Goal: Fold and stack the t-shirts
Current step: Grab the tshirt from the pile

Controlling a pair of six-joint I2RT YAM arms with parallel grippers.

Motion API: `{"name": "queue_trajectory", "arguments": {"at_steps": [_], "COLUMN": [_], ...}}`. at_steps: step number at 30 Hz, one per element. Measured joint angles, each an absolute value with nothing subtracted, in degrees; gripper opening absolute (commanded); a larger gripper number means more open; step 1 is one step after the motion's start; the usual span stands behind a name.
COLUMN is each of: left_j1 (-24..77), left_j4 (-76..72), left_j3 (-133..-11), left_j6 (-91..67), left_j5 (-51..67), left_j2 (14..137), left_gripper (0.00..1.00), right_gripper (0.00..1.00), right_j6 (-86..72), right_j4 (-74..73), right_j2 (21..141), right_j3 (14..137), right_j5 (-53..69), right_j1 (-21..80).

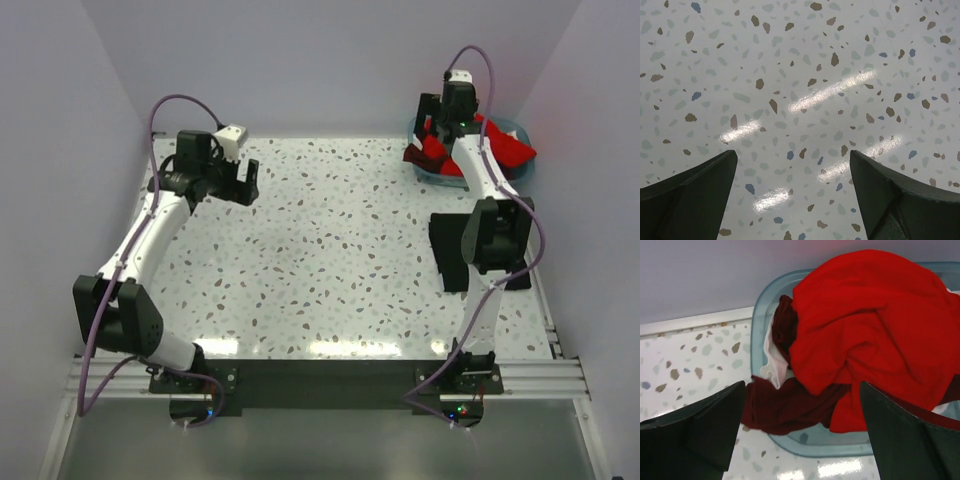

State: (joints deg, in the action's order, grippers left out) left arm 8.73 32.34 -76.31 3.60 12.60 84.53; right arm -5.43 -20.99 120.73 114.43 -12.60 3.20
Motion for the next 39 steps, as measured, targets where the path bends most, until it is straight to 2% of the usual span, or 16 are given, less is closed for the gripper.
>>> {"name": "queue_trajectory", "arguments": {"at_steps": [7, 14, 16, 18, 20, 21, 28, 29, 39], "left_j1": [8.2, 7.9, 7.8, 7.8, 7.7, 7.7, 7.4, 7.4, 7.0], "left_j4": [32.5, 32.5, 32.5, 32.5, 32.7, 32.7, 32.8, 32.8, 32.2], "left_j3": [-77.6, -78.2, -78.4, -78.7, -79.1, -79.4, -81.3, -81.3, -79.1], "left_j6": [3.6, 3.7, 3.7, 3.7, 3.7, 3.7, 3.9, 3.9, 3.8], "left_j5": [12.5, 12.4, 12.4, 12.4, 12.4, 12.4, 12.8, 12.9, 13.9], "left_j2": [87.3, 89.8, 90.7, 91.4, 91.9, 92.2, 93.2, 93.2, 91.7], "left_gripper": [1.0, 1.0, 1.0, 1.0, 1.0, 1.0, 1.0, 1.0, 1.0], "right_gripper": [0.99, 0.99, 0.93, 0.81, 0.62, 0.48, 0.03, 0.0, 0.0], "right_j6": [-6.5, -4.2, -3.5, -3.1, -2.4, -2.2, -1.6, -1.9, -3.7], "right_j4": [-19.9, -17.5, -16.7, -16.3, -16.2, -16.2, -15.8, -15.4, -13.0], "right_j2": [135.9, 138.8, 139.5, 140.6, 141.6, 141.9, 141.0, 139.8, 118.8], "right_j3": [127.1, 127.4, 127.6, 128.0, 128.6, 128.7, 128.7, 126.9, 115.0], "right_j5": [-17.4, -20.2, -20.4, -20.2, -19.3, -18.6, -14.6, -13.6, -9.0], "right_j1": [-0.1, -3.9, -4.6, -5.0, -5.2, -5.2, -5.5, -5.6, -5.4]}}
